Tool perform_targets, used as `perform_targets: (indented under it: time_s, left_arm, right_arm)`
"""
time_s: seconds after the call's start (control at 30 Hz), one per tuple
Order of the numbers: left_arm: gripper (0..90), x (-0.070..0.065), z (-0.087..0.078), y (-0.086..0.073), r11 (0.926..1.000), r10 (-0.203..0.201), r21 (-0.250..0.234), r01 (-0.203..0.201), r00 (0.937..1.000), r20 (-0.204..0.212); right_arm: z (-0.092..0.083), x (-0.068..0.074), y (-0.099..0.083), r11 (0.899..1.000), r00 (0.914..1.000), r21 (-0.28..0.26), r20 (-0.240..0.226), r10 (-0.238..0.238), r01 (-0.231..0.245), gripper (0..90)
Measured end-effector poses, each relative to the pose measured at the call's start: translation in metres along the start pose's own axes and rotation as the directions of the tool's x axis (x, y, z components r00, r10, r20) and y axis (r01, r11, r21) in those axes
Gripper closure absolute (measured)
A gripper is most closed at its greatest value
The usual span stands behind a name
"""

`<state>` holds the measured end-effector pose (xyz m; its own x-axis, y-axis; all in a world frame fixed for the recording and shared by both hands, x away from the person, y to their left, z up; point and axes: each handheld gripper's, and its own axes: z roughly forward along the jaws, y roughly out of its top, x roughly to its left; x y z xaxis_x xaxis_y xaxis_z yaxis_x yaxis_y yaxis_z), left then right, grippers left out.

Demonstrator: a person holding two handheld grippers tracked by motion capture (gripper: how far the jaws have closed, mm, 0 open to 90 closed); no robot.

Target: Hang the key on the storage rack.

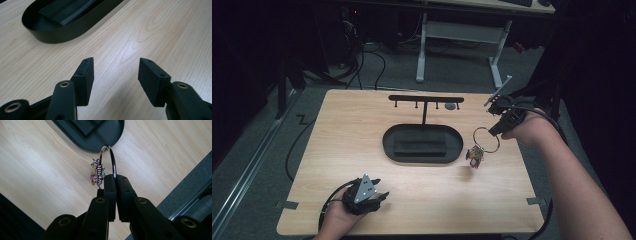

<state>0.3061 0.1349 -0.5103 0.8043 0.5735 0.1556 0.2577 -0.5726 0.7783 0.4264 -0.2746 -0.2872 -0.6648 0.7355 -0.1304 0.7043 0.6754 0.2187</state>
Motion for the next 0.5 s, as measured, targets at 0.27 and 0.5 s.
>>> perform_targets:
  time_s: [0.27,0.5]
  left_arm:
    - [47.0,0.002,-0.009,-0.007,0.9998,-0.019,0.005,0.019,0.9996,-0.022]
    - [47.0,0.003,-0.010,-0.007,0.9996,-0.029,0.000,0.029,0.9993,-0.025]
  right_arm:
    - [0.002,-0.006,0.032,1.000,1.0000,-0.019,-0.003,0.009,-0.009,87.7]
    - [0.011,-0.008,0.056,0.999,0.9998,-0.035,0.001,-0.020,0.020,87.7]
